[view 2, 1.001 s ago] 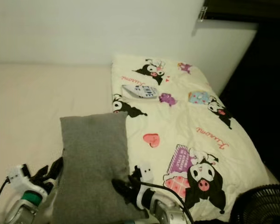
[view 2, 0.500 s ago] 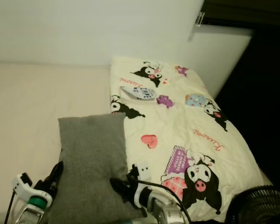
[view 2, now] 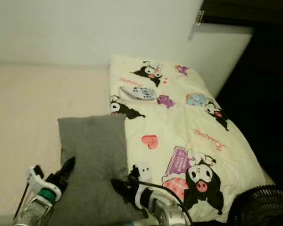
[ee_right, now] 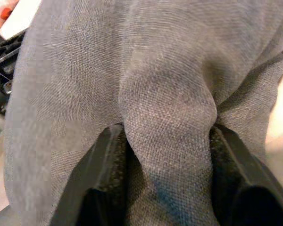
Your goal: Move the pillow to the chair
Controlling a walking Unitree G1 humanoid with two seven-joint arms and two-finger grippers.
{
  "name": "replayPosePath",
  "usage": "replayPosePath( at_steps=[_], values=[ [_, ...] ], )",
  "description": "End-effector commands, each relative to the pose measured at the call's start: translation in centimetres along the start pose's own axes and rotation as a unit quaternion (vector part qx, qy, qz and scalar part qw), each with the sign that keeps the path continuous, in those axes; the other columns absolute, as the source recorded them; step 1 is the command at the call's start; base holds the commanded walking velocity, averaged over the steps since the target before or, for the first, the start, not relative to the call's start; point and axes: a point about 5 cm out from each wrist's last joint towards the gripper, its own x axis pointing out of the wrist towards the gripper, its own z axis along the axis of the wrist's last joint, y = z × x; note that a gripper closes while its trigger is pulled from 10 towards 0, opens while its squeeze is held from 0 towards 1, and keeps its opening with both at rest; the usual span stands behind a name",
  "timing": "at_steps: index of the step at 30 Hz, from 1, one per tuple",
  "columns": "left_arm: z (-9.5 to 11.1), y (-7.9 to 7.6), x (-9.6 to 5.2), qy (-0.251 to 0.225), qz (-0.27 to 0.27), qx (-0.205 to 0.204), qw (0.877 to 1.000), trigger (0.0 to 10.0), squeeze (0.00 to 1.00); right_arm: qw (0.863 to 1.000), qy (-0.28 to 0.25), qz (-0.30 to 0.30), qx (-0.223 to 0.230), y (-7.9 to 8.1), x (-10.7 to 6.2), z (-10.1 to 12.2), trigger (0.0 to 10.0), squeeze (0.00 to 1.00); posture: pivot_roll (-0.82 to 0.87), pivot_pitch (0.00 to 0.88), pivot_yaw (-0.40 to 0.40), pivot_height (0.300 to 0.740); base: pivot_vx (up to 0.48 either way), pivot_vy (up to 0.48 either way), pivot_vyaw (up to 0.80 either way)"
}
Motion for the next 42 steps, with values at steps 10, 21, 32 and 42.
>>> replayPosePath(
  at_steps=[10,21,32,42],
  values=[
    [-3.0,-0.4,0.5,0.067,0.006,-0.018,0.998,0.0,0.00,0.999,0.010,0.029,0.037,0.8,0.2,-1.0,0.0,0.00,-0.07,0.043,-0.044,0.590,0.000,0.000,0.00],
    [-2.6,0.5,0.1,0.072,0.054,0.035,0.995,0.0,0.00,0.999,0.004,0.032,0.038,1.2,0.7,-0.7,0.0,0.00,-0.06,0.030,-0.035,0.590,0.000,0.000,0.00],
    [0.7,-3.1,2.0,0.020,0.019,0.201,0.979,0.0,0.00,0.994,-0.080,0.039,0.058,2.2,1.3,2.8,0.0,0.00,-0.03,0.015,-0.027,0.590,0.000,0.000,0.00],
    [3.0,-8.2,2.5,-0.056,-0.034,0.295,0.953,0.0,0.00,0.983,-0.169,0.030,0.061,2.9,0.6,6.4,0.0,0.00,-0.02,0.003,-0.009,0.590,0.000,0.000,0.00]
  ],
)
